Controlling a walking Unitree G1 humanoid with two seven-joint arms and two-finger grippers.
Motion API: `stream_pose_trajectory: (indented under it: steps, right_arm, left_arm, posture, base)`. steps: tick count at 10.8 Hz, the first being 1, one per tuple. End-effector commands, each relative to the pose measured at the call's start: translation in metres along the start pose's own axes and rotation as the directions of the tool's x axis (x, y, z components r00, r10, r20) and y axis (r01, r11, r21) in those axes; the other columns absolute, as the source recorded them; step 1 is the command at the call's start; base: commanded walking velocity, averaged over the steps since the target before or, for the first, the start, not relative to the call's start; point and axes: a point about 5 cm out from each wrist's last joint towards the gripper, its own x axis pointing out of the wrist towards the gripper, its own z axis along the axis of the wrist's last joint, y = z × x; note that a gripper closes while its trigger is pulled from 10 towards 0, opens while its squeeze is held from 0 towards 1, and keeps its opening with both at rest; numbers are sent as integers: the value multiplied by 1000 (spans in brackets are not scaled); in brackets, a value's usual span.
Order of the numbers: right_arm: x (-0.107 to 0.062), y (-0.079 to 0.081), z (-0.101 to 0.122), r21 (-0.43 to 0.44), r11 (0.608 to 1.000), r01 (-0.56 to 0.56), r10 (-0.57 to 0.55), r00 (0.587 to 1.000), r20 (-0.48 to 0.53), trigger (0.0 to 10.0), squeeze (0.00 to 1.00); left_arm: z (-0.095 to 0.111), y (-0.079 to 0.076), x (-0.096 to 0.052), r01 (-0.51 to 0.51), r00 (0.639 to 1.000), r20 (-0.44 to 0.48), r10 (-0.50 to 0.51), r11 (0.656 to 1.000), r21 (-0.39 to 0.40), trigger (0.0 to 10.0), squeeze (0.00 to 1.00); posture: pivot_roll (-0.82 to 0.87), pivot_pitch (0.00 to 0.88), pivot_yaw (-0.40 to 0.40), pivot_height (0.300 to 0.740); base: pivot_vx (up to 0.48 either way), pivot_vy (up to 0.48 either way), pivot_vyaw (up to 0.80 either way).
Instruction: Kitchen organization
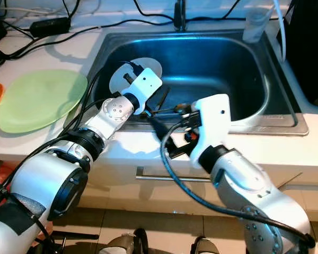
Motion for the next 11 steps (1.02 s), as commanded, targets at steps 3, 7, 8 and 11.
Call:
stream_pose_trajectory:
  steps: [3,7,8,11]
  right_arm:
    - [-5,13,-1,6,998,-70,70,997,-15,10000,0]
    - [-6,13,-4,8,997,-73,73,997,-32,10000,0]
    - [-6,13,-4,7,997,-72,72,997,-33,10000,0]
    - [-5,11,-4,5,998,-63,63,997,-34,10000,0]
  left_arm:
    - [6,0,2,15,1000,-4,-15,1000,4,10000,1000]
    - [1,0,1,12,1000,-19,-12,1000,6,10000,1000]
    - [1,0,1,12,1000,-19,-11,1000,7,10000,1000]
    - [0,1,1,15,1000,-22,-15,1000,5,10000,1000]
  posture:
    - [-228,200,123,740]
    - [-227,197,121,740]
    - [-226,197,121,740]
    - [-223,195,120,740]
  base:
    - [0,0,0]
    - [0,0,0]
    - [0,0,0]
    - [0,0,0]
